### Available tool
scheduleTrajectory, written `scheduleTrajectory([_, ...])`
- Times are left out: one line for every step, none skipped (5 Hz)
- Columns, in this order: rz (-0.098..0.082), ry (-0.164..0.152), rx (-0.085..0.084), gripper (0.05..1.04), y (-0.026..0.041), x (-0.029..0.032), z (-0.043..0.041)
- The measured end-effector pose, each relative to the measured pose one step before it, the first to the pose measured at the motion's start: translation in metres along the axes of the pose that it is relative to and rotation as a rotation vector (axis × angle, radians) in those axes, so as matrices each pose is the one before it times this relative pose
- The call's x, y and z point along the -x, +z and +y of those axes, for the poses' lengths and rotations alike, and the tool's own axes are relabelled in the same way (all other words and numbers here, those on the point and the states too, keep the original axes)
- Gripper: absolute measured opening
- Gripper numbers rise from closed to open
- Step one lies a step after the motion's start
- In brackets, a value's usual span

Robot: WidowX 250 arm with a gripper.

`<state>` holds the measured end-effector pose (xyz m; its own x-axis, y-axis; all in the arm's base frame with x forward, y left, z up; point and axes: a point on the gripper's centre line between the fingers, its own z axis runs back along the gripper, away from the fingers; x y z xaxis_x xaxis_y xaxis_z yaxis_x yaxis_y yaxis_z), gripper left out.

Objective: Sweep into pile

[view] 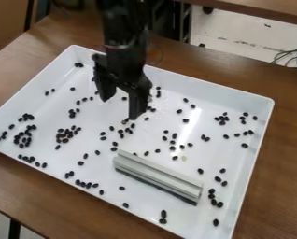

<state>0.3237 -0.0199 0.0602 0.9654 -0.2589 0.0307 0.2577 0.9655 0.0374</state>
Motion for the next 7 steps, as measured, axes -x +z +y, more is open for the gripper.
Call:
scheduleTrajectory([0.0083,-0.2041,-0.0067,0.999,0.01381,0.01502,-0.01181])
scheduleTrajectory([-0.0164,-0.2518,-0.0401,0.999,-0.00161,0.01290,-0.03467])
scheduleTrajectory([-0.0341,-0.2188,0.0057,0.999,-0.00675,-0.00565,-0.02453])
scheduleTrajectory([-0.0360,-0.2464,-0.0279,0.999,-0.00143,-0.01896,-0.01539])
scheduleTrajectory([-0.0324,-0.1168,0.0151,0.999,-0.01441,-0.00925,-0.00379])
scheduleTrajectory([0.0467,-0.0296,0.0425,0.999,-0.01804,0.00310,-0.00533])
scheduleTrajectory([0.0366,-0.0224,0.0045,0.999,-0.00855,-0.00220,-0.00480])
